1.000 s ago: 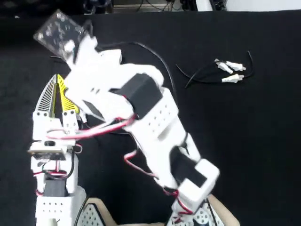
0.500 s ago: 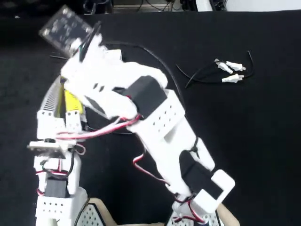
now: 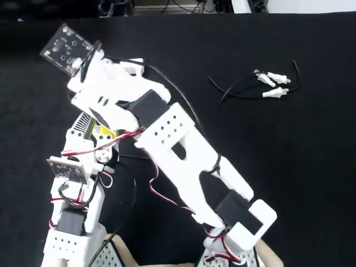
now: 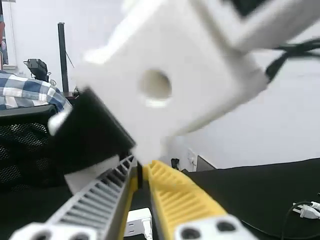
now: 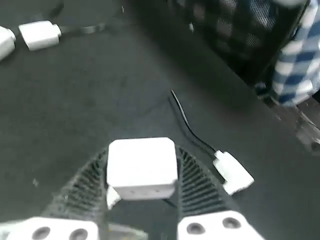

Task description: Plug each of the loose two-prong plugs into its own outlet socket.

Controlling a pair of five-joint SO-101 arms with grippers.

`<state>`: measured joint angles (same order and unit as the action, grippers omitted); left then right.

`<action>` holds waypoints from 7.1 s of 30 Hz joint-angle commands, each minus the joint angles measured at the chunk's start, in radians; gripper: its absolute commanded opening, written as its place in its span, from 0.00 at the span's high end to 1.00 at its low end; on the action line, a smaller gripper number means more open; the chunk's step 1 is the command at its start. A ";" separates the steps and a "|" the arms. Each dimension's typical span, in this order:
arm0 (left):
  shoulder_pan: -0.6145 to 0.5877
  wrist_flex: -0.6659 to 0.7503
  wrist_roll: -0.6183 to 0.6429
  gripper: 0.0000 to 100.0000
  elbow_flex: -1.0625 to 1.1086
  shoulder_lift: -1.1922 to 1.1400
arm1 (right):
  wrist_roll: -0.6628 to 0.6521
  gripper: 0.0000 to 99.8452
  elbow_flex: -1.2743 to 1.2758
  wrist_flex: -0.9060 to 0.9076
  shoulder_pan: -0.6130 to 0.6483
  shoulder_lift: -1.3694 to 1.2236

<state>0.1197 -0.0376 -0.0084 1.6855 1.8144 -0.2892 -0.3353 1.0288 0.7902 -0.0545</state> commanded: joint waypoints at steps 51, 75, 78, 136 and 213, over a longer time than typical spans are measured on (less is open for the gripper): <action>-0.384 -0.239 0.009 0.97 0.015 0.008 | -0.020 0.99 0.963 -0.783 -0.302 0.404; -0.380 -0.244 0.014 0.97 0.015 0.006 | -0.267 0.99 1.581 -1.005 -0.542 0.406; -0.378 -0.244 0.014 0.97 0.015 0.006 | -0.265 0.98 1.606 -1.005 -0.534 0.398; -0.216 -0.637 0.025 0.76 -0.928 -1.382 | -0.061 0.53 1.620 -0.970 -0.667 0.559; -0.338 -0.523 0.245 0.77 -1.078 -1.869 | -0.061 0.53 1.624 -0.970 -0.641 0.558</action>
<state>-0.2163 -0.5900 0.2048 0.6406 -0.0621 -0.3598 1.3357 0.0575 0.1396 0.4733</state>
